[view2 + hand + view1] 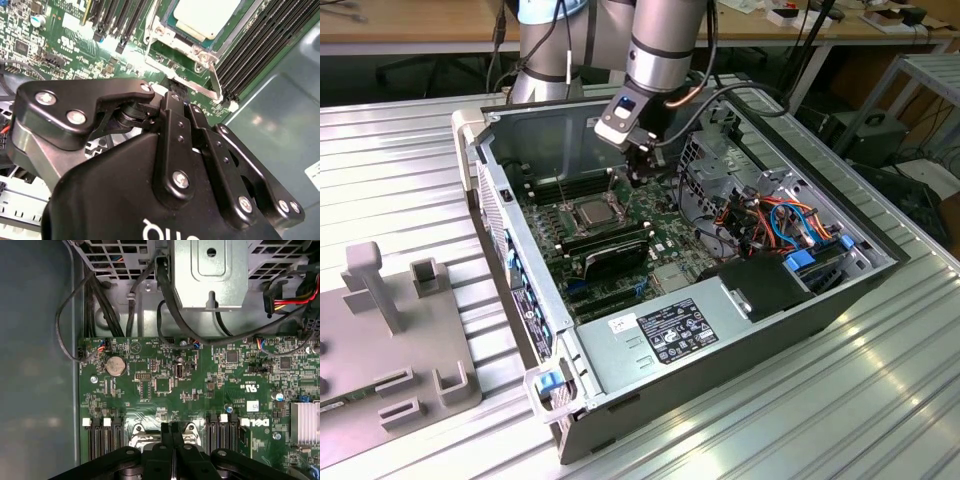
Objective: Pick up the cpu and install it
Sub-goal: 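Close the cpu cover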
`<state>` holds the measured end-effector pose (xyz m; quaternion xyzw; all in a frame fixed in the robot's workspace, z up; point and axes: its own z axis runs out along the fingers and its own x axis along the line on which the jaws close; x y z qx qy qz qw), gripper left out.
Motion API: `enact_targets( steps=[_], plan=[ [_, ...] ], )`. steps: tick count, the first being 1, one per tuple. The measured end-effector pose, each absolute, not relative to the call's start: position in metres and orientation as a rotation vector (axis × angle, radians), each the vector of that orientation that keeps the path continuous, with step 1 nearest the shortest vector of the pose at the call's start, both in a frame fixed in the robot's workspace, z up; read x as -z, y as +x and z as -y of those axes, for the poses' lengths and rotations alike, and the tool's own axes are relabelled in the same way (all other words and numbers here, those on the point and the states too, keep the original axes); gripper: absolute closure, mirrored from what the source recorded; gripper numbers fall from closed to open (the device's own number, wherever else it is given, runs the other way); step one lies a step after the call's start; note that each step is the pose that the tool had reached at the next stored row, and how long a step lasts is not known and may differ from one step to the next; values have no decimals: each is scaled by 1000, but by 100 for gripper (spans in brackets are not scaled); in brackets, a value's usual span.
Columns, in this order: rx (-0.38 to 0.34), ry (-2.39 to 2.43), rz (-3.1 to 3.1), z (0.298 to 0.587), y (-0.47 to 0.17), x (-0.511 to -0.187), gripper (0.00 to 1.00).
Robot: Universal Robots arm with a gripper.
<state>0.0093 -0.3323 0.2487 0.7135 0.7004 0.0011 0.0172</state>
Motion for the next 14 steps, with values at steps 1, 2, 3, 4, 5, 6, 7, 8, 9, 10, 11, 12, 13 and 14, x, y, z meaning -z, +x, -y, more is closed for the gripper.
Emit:
enact_targets(
  steps=[1,2,3,4,5,6,7,8,9,10,11,12,13,14],
  plan=[
    [-3,2217,-2177,332,8,-249,89],
    [-3,2217,-2177,332,7,-249,89],
    [-3,2217,-2177,332,6,-249,89],
    [-3,2217,-2177,332,4,-249,89],
    [-3,2217,-2177,332,0,-249,89],
    [-4,2217,-2177,332,-1,-249,89],
    [-4,2217,-2177,332,-4,-249,89],
    [-3,2217,-2177,332,-5,-249,89],
    [-3,2217,-2177,332,-7,-249,89],
    [-3,2217,-2177,332,-9,-249,89],
    [-3,2217,-2177,332,-10,-249,89],
    [-4,2217,-2177,332,-11,-249,89],
    [-3,2217,-2177,332,-11,-249,89],
    [-3,2217,-2177,332,-11,-249,89]
  ],
)
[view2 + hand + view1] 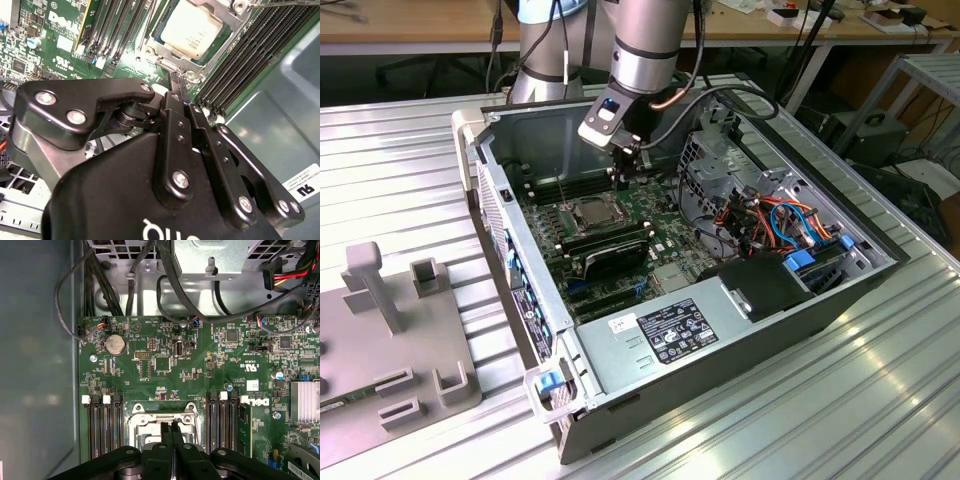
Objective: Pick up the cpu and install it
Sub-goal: 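Close the cpu cover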
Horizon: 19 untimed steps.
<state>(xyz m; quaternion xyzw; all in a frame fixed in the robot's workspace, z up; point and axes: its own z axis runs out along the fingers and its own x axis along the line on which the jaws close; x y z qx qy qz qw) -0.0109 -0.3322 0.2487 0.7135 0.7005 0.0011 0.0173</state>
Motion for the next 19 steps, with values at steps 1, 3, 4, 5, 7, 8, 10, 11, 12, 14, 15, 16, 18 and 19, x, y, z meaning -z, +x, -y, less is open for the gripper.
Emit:
enact_targets(
  steps=[1,3,4,5,7,8,10,11,12,14,15,16,18,19],
  plan=[
    [-3,2217,-2177,332,-11,-249,89],
    [-3,2217,-2177,332,-11,-249,89],
    [-3,2217,-2177,332,-11,-249,89],
    [-3,2217,-2177,332,-11,-249,89],
    [-3,2217,-2177,332,-11,-249,89],
    [-3,2217,-2177,332,-11,-249,89],
    [-3,2217,-2177,332,-11,-249,89],
    [-4,2217,-2177,332,-11,-249,89],
    [-3,2217,-2177,332,-11,-249,89],
    [-3,2218,-2176,332,-12,-249,89],
    [-3,2217,-2177,332,-13,-248,89],
    [-4,2217,-2177,332,-15,-248,89],
    [-5,2217,-2176,332,-22,-247,89],
    [-5,2216,-2176,332,-25,-247,89]
  ],
)
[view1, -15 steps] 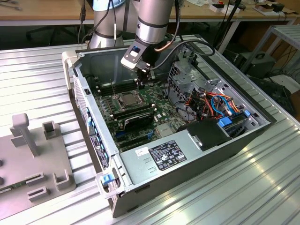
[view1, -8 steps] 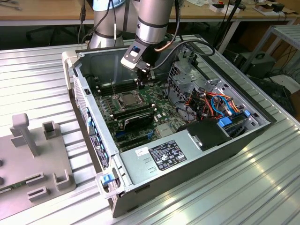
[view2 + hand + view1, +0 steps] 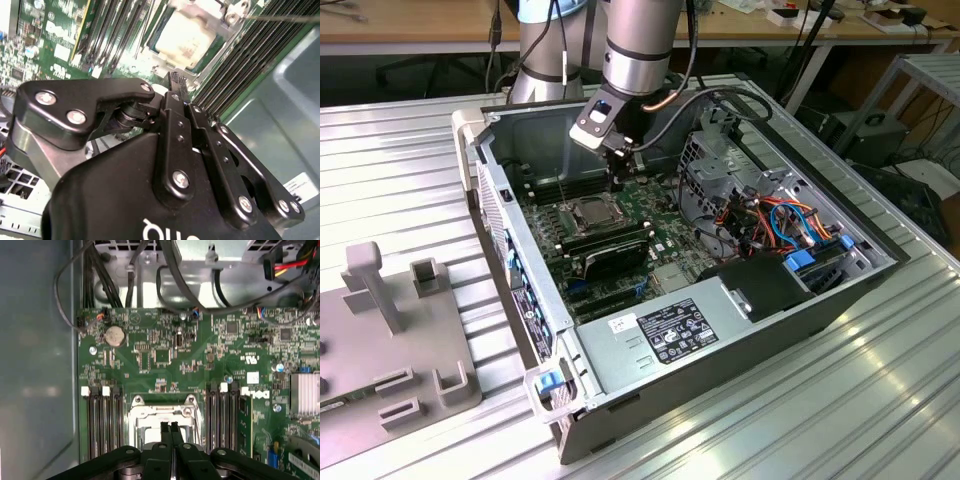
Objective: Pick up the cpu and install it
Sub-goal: 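Close the cpu cover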
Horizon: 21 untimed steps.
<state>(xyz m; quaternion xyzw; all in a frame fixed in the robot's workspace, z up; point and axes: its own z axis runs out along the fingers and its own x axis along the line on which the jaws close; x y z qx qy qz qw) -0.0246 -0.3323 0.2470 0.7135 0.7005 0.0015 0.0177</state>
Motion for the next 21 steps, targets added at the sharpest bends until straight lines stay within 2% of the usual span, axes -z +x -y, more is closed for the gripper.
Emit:
enact_targets(
  steps=[7,21],
  plan=[
    [-9,2215,-2174,332,-50,-242,89],
    [-8,2215,-2174,332,-60,-235,89]
  ],
)
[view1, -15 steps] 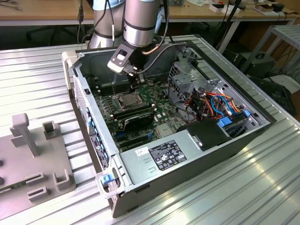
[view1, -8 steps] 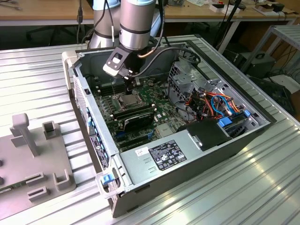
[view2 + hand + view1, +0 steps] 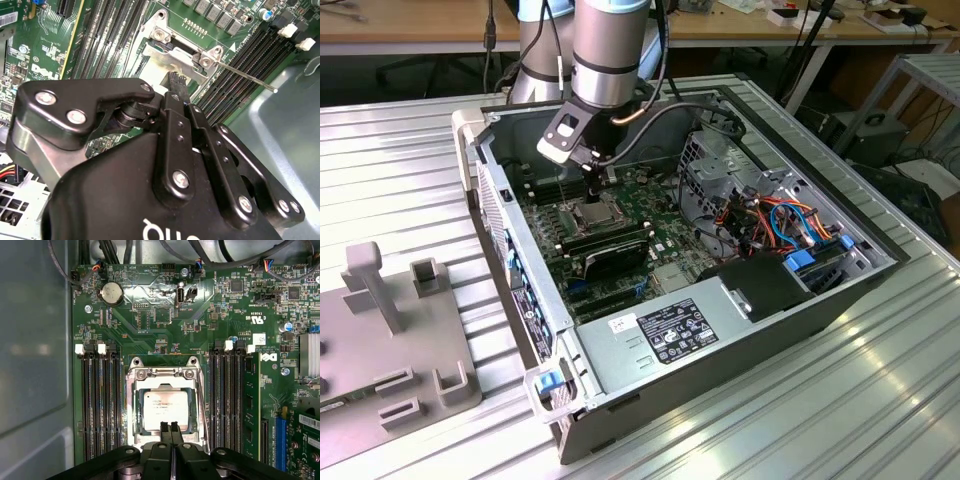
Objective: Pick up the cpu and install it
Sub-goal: 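Close the cpu cover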
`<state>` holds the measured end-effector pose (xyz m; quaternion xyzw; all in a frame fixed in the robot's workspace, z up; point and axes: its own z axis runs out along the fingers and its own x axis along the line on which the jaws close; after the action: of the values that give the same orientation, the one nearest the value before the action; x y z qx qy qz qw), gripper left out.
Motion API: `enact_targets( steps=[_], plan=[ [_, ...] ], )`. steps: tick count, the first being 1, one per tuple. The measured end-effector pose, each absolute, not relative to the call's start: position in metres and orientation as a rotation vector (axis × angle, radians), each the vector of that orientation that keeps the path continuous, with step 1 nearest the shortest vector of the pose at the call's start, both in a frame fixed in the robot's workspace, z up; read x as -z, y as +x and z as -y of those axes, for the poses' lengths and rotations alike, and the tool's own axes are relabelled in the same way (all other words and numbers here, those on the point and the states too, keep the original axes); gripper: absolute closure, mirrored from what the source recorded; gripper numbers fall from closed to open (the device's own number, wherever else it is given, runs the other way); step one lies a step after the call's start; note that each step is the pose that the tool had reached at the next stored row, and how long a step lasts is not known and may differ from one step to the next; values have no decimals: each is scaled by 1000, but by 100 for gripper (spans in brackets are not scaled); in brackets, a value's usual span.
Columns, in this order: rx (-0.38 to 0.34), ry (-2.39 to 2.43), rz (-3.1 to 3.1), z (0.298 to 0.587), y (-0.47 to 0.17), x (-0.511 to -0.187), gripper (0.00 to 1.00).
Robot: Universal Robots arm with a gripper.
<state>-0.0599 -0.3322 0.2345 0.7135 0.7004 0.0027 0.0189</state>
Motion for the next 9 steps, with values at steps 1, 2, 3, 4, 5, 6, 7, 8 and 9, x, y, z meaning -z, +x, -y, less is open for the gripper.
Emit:
enact_targets(
  steps=[1,2,3,4,5,6,7,8,9],
  plan=[
    [-8,2215,-2174,332,-60,-234,89],
    [-9,2215,-2174,332,-60,-234,89],
    [-9,2215,-2174,332,-60,-234,89],
    [-9,2215,-2174,332,-60,-234,89],
    [-9,2215,-2174,332,-60,-234,89],
    [-8,2215,-2174,332,-60,-234,89],
    [-9,2215,-2174,332,-61,-234,89],
    [-9,2215,-2174,332,-62,-233,89],
    [-9,2215,-2174,332,-62,-233,89]
  ],
)
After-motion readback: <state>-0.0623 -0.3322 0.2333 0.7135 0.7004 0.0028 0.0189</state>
